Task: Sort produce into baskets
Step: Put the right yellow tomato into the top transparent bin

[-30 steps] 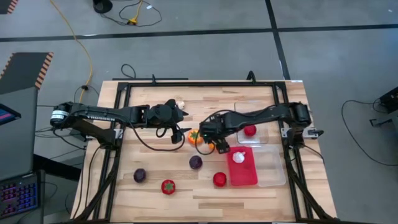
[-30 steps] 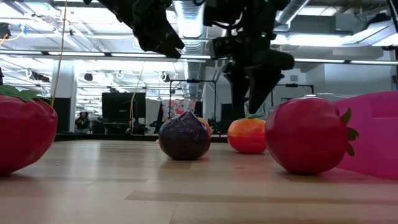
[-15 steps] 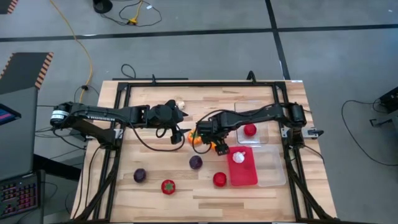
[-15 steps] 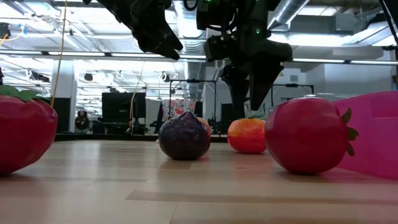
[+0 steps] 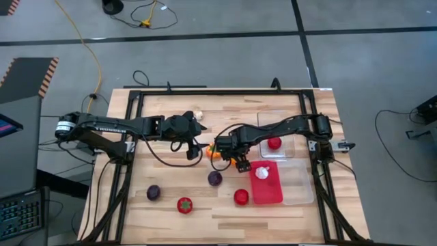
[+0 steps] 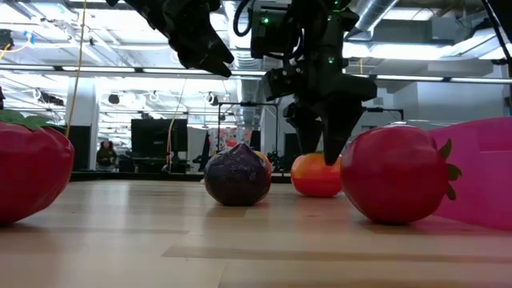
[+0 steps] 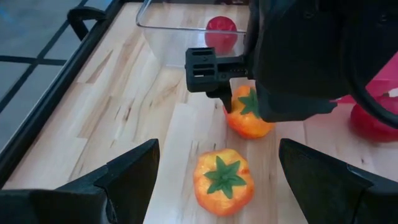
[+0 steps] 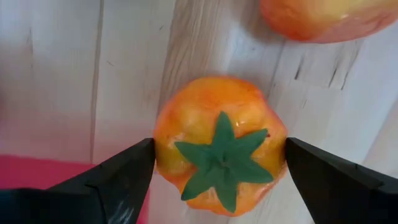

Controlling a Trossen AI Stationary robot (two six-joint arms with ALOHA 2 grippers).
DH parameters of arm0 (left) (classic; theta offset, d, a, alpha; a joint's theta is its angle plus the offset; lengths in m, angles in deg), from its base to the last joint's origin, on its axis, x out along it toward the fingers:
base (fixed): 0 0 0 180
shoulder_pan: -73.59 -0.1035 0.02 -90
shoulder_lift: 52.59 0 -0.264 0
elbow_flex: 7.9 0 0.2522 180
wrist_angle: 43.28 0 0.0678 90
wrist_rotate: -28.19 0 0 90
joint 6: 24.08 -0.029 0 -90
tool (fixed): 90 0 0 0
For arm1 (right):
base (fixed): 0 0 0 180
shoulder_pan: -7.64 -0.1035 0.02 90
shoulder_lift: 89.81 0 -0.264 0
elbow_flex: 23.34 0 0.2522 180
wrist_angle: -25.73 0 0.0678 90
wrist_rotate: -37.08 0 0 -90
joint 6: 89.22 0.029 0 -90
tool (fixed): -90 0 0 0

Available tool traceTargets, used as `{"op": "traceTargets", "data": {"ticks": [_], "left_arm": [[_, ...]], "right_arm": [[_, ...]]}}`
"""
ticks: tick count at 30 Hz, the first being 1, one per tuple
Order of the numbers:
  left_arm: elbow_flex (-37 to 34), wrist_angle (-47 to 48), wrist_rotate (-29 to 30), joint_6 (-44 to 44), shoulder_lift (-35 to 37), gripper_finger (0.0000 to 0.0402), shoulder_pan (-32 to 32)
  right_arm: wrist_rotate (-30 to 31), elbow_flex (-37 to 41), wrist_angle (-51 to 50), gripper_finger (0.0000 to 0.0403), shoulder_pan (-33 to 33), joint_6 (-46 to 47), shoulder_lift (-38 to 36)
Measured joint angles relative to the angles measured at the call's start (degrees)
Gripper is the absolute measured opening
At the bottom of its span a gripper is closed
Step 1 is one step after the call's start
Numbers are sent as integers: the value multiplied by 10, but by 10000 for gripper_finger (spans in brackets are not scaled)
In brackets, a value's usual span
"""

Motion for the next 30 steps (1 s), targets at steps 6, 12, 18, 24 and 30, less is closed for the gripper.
{"op": "traceTargets", "data": {"ticks": [6, 12, 18, 24, 30], "left_arm": [[0, 0, 0, 0, 0, 318, 0], [0, -1, 1, 0, 1, 318, 0], [0, 2, 1, -13, 14, 318, 0], [0, 9, 4, -18, 51, 318, 0], [0, 43, 20, -28, 101, 318, 0]], "right_arm": [[0, 0, 15, 382, 0, 0, 0], [1, -1, 7, 382, 0, 19, 8], [1, -2, 4, 368, 0, 47, 13], [1, -2, 6, 325, 0, 60, 16], [1, -2, 5, 316, 0, 60, 17]]}}
